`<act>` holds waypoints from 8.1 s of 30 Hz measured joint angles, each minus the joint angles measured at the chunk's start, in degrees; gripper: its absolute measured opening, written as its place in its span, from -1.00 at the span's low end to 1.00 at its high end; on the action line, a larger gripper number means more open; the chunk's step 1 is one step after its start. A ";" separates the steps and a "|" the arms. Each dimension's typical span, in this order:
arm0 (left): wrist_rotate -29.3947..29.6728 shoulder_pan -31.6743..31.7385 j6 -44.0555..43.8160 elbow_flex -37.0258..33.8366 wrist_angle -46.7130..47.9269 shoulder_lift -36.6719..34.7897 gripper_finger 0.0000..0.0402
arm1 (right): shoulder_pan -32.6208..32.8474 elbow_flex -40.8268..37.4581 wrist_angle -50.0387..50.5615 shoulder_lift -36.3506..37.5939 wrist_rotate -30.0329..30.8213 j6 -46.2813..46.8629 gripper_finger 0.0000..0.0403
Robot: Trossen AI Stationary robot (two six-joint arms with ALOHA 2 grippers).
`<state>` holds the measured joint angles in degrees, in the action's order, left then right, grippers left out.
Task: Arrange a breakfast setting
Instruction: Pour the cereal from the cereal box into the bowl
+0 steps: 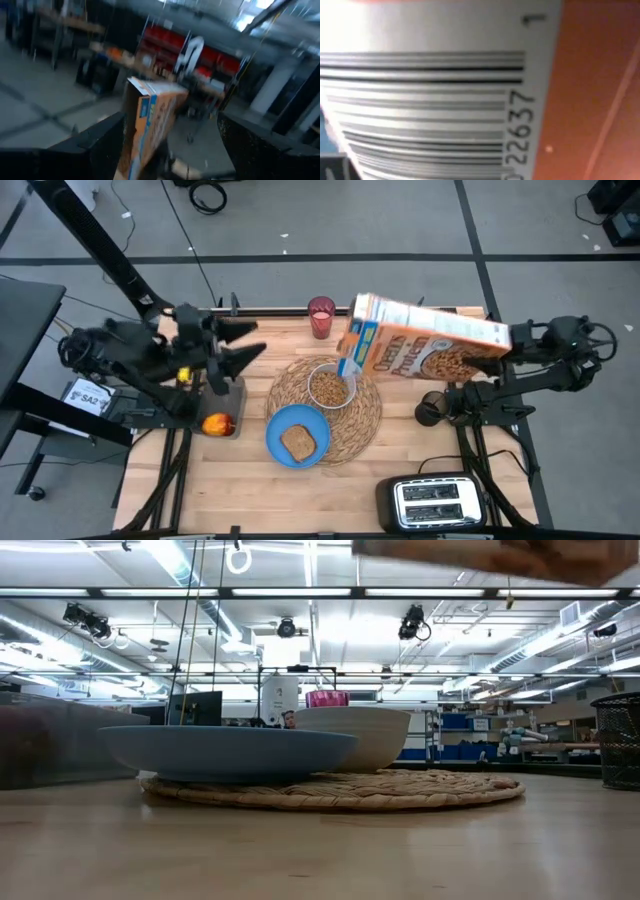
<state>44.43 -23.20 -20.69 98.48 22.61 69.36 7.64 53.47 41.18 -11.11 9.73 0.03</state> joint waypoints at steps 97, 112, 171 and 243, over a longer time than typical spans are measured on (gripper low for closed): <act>-45.65 31.44 19.23 0.00 -32.80 12.85 0.00 | -2.70 -0.92 -61.16 -34.95 -2.51 -6.61 0.87; -19.52 40.22 20.54 -29.69 -9.07 -17.31 -0.04 | 11.34 -0.85 -54.57 -33.37 24.41 -11.04 0.85; -14.91 63.65 -16.08 -43.87 39.67 -24.50 0.54 | 10.30 -0.85 -73.07 -42.16 37.23 -15.99 0.88; -18.80 63.47 -8.50 -27.67 44.45 -22.86 0.09 | 10.34 -0.81 -62.04 -44.02 38.72 0.31 0.88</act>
<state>25.63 40.27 -29.19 70.81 67.06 46.50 17.98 52.66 -20.86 -55.13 48.45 0.34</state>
